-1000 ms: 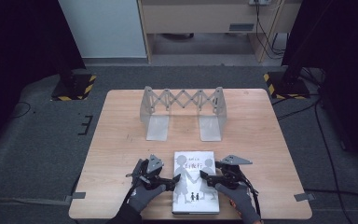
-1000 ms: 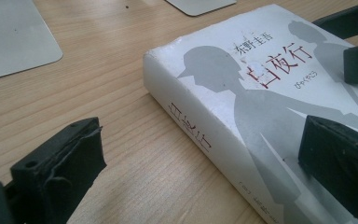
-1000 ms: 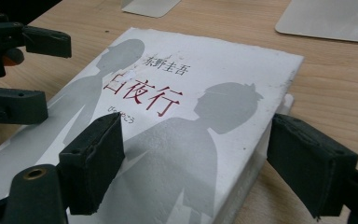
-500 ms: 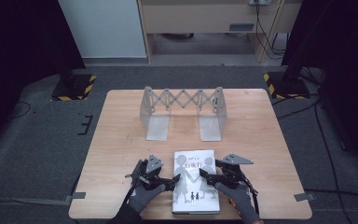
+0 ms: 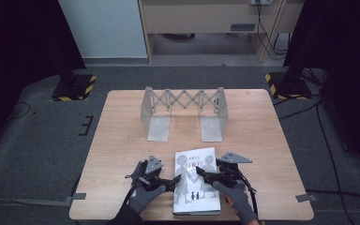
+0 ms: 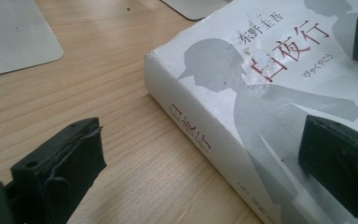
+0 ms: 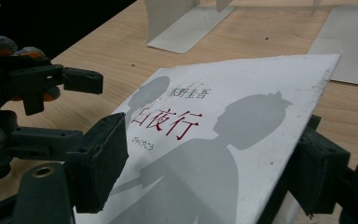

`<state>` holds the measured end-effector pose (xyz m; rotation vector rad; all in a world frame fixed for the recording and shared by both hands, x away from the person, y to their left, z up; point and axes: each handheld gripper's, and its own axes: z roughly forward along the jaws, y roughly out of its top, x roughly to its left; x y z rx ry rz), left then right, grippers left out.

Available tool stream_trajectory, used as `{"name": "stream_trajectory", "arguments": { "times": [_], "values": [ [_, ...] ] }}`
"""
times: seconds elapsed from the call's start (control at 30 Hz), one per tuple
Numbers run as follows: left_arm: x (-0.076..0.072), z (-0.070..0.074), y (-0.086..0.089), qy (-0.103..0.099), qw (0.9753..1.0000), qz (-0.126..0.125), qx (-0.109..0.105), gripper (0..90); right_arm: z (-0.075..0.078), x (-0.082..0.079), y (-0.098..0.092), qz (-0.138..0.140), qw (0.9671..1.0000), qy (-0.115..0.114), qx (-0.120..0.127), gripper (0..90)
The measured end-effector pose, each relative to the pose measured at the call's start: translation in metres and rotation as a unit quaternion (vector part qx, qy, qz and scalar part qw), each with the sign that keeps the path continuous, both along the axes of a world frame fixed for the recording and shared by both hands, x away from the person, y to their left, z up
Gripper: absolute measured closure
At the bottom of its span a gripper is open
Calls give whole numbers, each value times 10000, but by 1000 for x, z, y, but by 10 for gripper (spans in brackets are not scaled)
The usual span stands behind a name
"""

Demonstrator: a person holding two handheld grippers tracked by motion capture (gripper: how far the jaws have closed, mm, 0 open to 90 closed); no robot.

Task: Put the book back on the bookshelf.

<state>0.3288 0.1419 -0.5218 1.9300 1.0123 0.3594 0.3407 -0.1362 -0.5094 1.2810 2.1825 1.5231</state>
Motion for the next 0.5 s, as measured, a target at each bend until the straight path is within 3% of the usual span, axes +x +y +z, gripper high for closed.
{"name": "stream_trajectory", "arguments": {
  "times": [0.17,0.4,0.5],
  "values": [
    [0,-1,1,29,10000,6,-34,0,0,2,2,-23,9998,105,159,251],
    [1,-1,1,22,10000,-2,-71,0,0,2,5,27,9997,159,192,246],
    [0,-2,2,26,10000,3,-78,0,-1,0,10,262,9986,413,186,269]
  ]
}}
